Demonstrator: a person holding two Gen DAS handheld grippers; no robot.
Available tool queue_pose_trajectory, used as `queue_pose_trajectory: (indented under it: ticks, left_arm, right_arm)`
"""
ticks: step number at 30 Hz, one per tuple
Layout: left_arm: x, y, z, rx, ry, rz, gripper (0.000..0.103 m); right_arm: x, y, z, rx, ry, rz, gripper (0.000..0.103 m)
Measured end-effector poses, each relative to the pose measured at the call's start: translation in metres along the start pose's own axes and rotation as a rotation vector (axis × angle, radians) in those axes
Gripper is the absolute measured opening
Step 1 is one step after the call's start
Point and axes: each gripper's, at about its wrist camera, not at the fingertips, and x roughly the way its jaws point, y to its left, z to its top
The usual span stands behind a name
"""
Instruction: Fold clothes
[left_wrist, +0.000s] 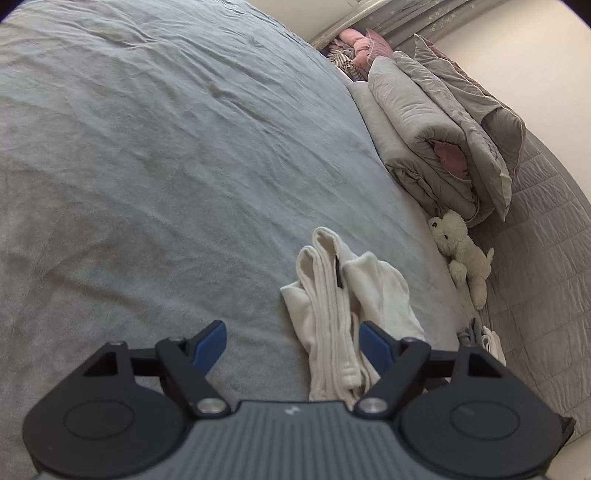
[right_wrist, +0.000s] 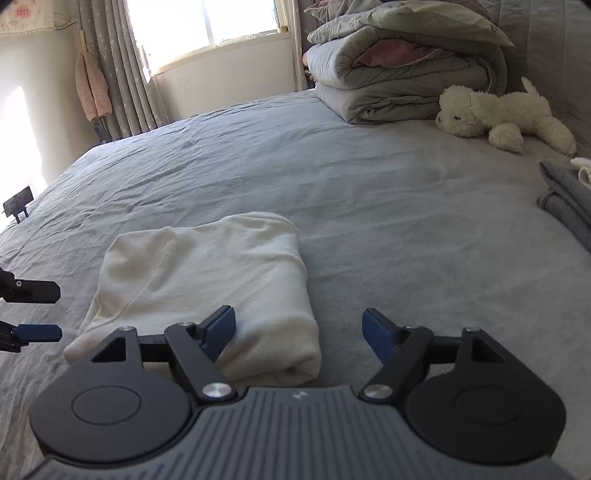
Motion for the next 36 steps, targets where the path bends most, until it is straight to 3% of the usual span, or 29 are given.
queue_pose_trajectory:
  ticks: [5, 7, 10, 12, 13, 14, 15, 23, 27, 28, 30, 31, 32, 36]
  left_arm:
    - [0.001, 0.002, 0.001, -0.035, 0.013, -0.014, 0.08]
    - [0.0, 0.002, 0.001, -0.038, 0.006, -0.009, 0.08]
    - [-0.001, 0.003, 0.002, -0.046, -0.004, -0.006, 0.08]
    - [0.0, 0.003, 0.002, -0.045, -0.002, -0.004, 0.08]
    - [0.0, 0.003, 0.002, -0.042, 0.0, -0.003, 0.08]
    - [0.0, 0.004, 0.001, -0.038, 0.001, -0.002, 0.08]
    - [0.0, 0.004, 0.001, -0.034, 0.003, -0.002, 0.08]
    - [0.009, 0.002, -0.003, -0.025, 0.027, -0.002, 0.08]
    - [0.012, 0.001, -0.004, -0.018, 0.034, 0.006, 0.08]
    - [0.011, 0.002, -0.003, -0.024, 0.031, 0.003, 0.08]
    - [0.009, 0.004, -0.001, -0.035, 0.024, -0.001, 0.08]
    - [0.007, 0.005, 0.0, -0.041, 0.02, -0.004, 0.08]
    - [0.007, 0.005, 0.0, -0.044, 0.018, -0.004, 0.08]
    - [0.006, 0.006, 0.0, -0.049, 0.018, -0.003, 0.08]
  right_arm:
    - [-0.02, 0.03, 0.003, -0.181, -0.117, 0.045, 0.079]
    - [-0.015, 0.062, -0.01, -0.329, -0.107, 0.089, 0.079]
    - [-0.008, 0.073, -0.019, -0.378, -0.094, 0.089, 0.075]
    - [-0.003, 0.078, -0.025, -0.401, -0.085, 0.084, 0.066]
    - [0.0, 0.08, -0.027, -0.413, -0.081, 0.082, 0.05]
    - [0.002, 0.082, -0.03, -0.424, -0.077, 0.08, 0.023]
    - [0.005, 0.085, -0.033, -0.436, -0.072, 0.078, 0.021]
    - [0.023, 0.103, -0.053, -0.527, -0.043, 0.06, 0.025]
    - [0.018, 0.111, -0.058, -0.619, -0.08, 0.024, 0.029]
    - [0.016, 0.113, -0.059, -0.645, -0.094, 0.013, 0.033]
    - [0.009, 0.117, -0.06, -0.679, -0.111, 0.018, 0.052]
    - [0.006, 0.118, -0.062, -0.693, -0.108, 0.038, 0.071]
    - [0.004, 0.12, -0.063, -0.708, -0.103, 0.058, 0.079]
    - [0.01, 0.127, -0.079, -0.837, -0.109, 0.001, 0.078]
